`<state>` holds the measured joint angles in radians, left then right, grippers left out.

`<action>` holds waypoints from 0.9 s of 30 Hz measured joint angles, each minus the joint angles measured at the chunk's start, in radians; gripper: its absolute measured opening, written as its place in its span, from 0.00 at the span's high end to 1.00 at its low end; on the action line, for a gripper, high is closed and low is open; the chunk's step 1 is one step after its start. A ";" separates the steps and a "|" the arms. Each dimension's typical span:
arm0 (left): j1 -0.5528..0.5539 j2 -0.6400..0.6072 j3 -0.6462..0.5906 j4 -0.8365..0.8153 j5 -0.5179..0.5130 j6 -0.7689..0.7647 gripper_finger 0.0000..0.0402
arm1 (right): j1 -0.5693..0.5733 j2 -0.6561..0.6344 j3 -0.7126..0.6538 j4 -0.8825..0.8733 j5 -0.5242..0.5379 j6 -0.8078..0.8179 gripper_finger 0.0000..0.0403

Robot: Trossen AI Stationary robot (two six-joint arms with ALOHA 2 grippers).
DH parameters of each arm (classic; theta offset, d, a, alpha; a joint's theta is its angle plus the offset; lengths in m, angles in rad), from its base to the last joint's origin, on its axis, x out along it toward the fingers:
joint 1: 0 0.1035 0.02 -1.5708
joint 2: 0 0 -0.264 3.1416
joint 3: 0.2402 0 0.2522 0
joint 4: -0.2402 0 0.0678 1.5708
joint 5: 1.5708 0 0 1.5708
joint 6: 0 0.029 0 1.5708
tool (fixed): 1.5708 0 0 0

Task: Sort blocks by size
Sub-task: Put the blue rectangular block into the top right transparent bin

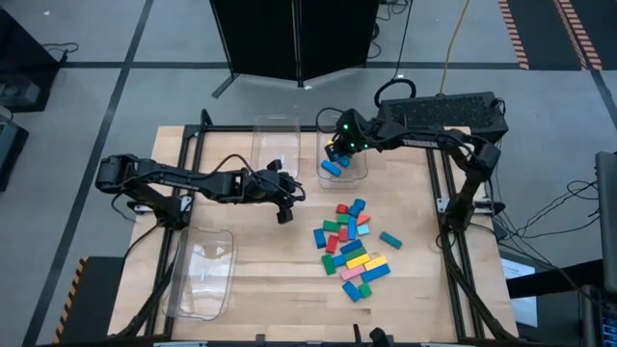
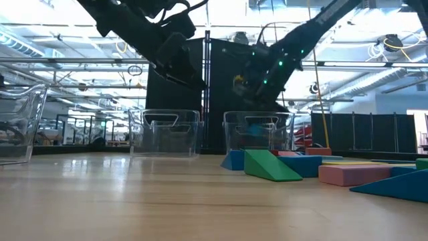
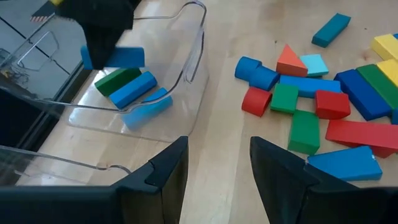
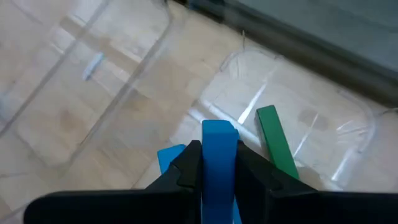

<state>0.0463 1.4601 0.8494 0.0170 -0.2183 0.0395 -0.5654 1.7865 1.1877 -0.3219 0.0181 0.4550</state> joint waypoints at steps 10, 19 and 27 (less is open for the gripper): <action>0.005 0.000 0.000 0.020 -0.007 0.029 0.57 | -0.010 0.068 0.000 0.018 -0.025 -0.013 0.87; 0.027 0.000 0.000 0.028 -0.008 0.029 0.57 | -0.010 0.068 0.000 0.022 -0.017 -0.005 0.81; 0.027 0.000 0.000 0.028 -0.007 0.053 0.57 | -0.010 0.068 0.000 0.059 -0.016 -0.004 0.80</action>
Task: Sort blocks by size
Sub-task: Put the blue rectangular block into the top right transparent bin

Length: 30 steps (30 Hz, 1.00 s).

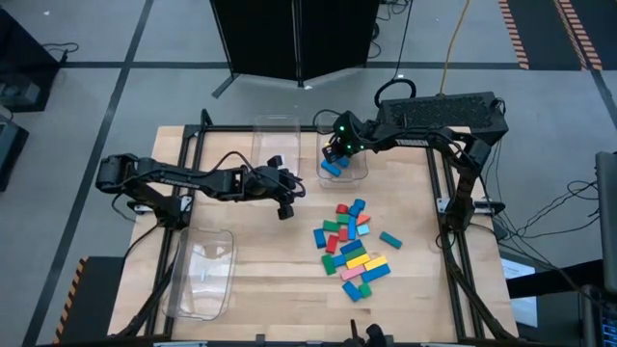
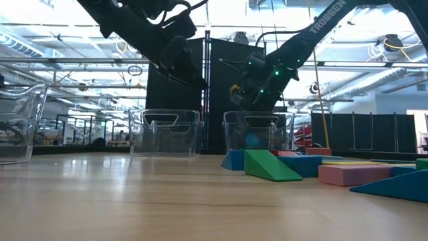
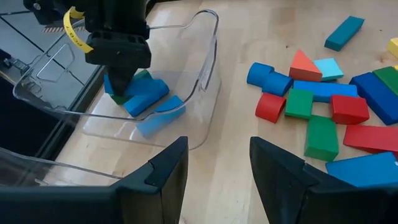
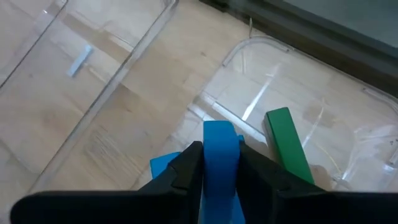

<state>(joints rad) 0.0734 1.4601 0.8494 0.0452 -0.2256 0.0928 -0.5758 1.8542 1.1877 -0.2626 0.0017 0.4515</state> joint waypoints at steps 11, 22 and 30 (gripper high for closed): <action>0.000 0.000 0.000 0.000 0.000 0.001 0.57 | 0.000 0.000 0.000 -0.010 0.000 0.000 0.77; -0.001 0.000 0.000 -0.006 0.000 0.002 0.57 | 0.017 -0.012 0.000 -0.175 -0.031 -0.025 0.70; -0.001 0.000 0.000 -0.006 0.000 -0.001 0.57 | 0.048 -0.180 -0.001 -0.219 -0.034 -0.052 0.71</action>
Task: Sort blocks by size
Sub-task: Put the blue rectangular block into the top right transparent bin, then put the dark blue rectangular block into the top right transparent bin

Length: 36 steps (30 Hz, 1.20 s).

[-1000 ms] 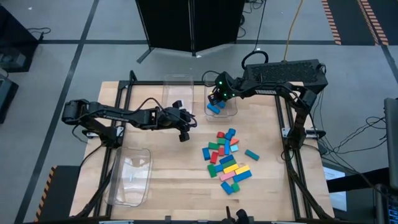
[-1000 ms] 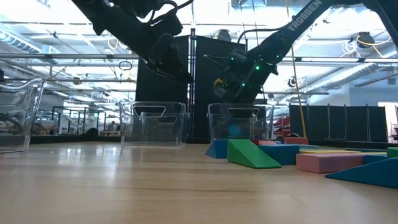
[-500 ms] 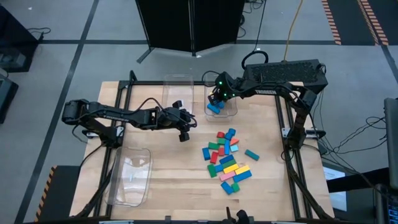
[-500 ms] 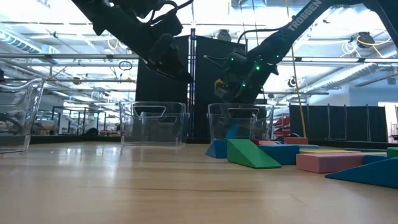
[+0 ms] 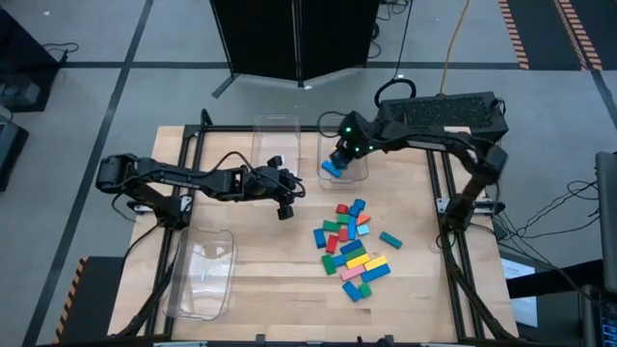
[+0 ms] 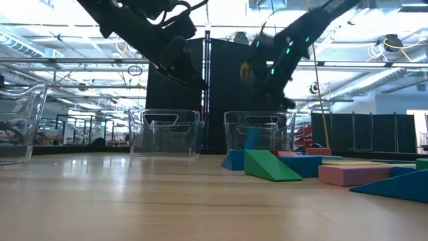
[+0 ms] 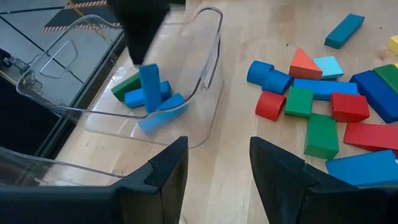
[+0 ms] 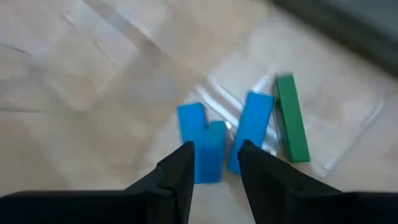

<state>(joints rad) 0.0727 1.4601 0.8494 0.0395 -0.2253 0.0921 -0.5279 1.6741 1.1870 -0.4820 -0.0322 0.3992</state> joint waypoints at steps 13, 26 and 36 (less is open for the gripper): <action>-0.008 0.000 0.000 -0.003 0.000 -0.007 0.57 | 0.076 -0.330 0.001 -0.094 0.038 0.047 0.71; -0.011 0.000 0.000 -0.003 0.001 -0.007 0.57 | 0.253 -0.371 0.001 -0.350 0.177 0.116 0.71; -0.011 0.000 0.000 -0.003 0.001 -0.008 0.57 | 0.428 -0.371 0.001 -0.396 0.220 0.168 0.71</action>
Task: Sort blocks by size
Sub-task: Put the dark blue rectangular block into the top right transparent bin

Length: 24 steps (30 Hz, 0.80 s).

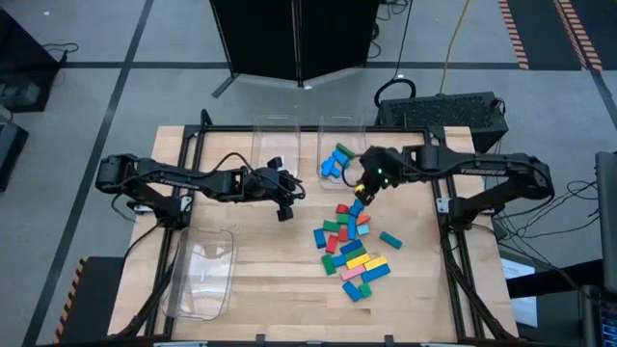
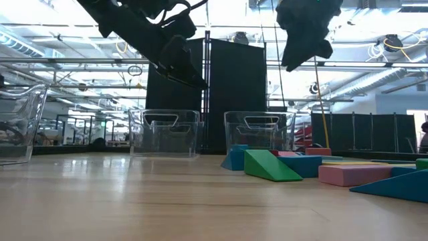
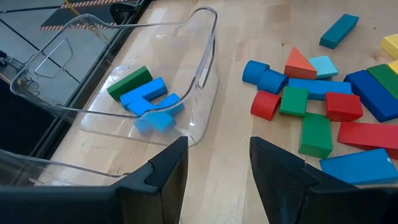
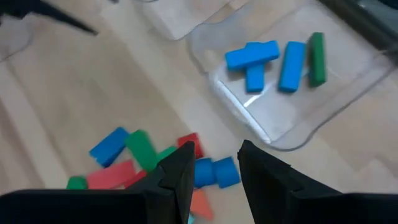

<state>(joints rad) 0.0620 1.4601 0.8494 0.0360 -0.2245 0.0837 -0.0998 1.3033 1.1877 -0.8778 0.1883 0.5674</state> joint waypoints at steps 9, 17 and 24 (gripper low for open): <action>-0.020 0.000 0.000 0.009 0.000 0.000 0.57 | 0.139 0.000 -0.033 -0.047 -0.005 0.009 0.71; -0.032 0.000 0.000 0.009 0.001 -0.001 0.57 | 0.226 0.000 -0.177 -0.098 -0.058 0.102 0.71; -0.032 0.008 0.000 0.097 0.063 -0.053 0.57 | 0.312 0.001 -0.290 -0.093 -0.139 0.234 0.71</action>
<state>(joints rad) 0.0303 1.4682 0.8497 0.1335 -0.1610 0.0311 0.2121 1.3041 0.8982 -0.9710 0.0494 0.8016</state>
